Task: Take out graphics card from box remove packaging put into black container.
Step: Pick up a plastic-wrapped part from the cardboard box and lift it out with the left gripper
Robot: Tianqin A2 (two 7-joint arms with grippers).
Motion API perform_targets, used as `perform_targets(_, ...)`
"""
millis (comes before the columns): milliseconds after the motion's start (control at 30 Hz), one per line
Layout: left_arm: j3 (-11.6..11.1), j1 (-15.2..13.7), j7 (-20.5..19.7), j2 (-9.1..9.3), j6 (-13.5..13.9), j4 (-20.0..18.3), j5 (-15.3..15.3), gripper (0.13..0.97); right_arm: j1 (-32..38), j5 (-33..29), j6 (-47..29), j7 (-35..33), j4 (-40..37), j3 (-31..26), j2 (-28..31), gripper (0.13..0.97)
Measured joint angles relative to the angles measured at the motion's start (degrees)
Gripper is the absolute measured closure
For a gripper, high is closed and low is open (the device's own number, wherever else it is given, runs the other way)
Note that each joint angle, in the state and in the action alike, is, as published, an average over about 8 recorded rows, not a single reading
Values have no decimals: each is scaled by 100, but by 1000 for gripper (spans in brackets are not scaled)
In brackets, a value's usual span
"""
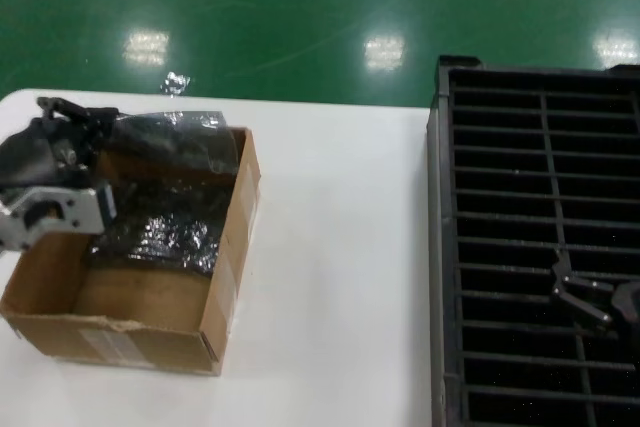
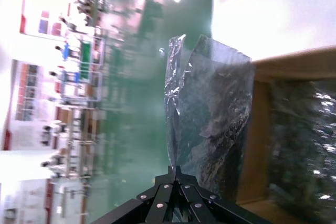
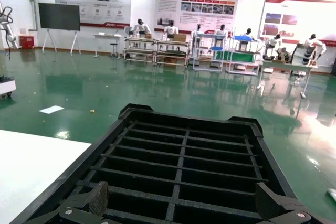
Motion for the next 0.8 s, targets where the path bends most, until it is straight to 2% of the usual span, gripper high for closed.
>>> perform_targets(133, -300, 324, -58, -250, 78, -656, -287, 958, 0, 0, 0, 0, 0, 0, 0, 129)
perform_targets(333, -476, 663, 78, -670, -6, -1192, -1226, 958, 0, 0, 0, 0, 0, 0, 0, 129)
perform_targets(433, -428, 788, 286, -828, -78, -1265, -1798, 958, 0, 0, 0, 0, 0, 0, 0, 129)
perform_targets(567, -256, 900, 648, -926, -144, -1219, -2467, 958, 0, 0, 0, 0, 0, 0, 0, 129)
perform_targets(800, 131, 859, 1202, -832, -186, -945, -3207, 958, 0, 0, 0, 0, 0, 0, 0, 129)
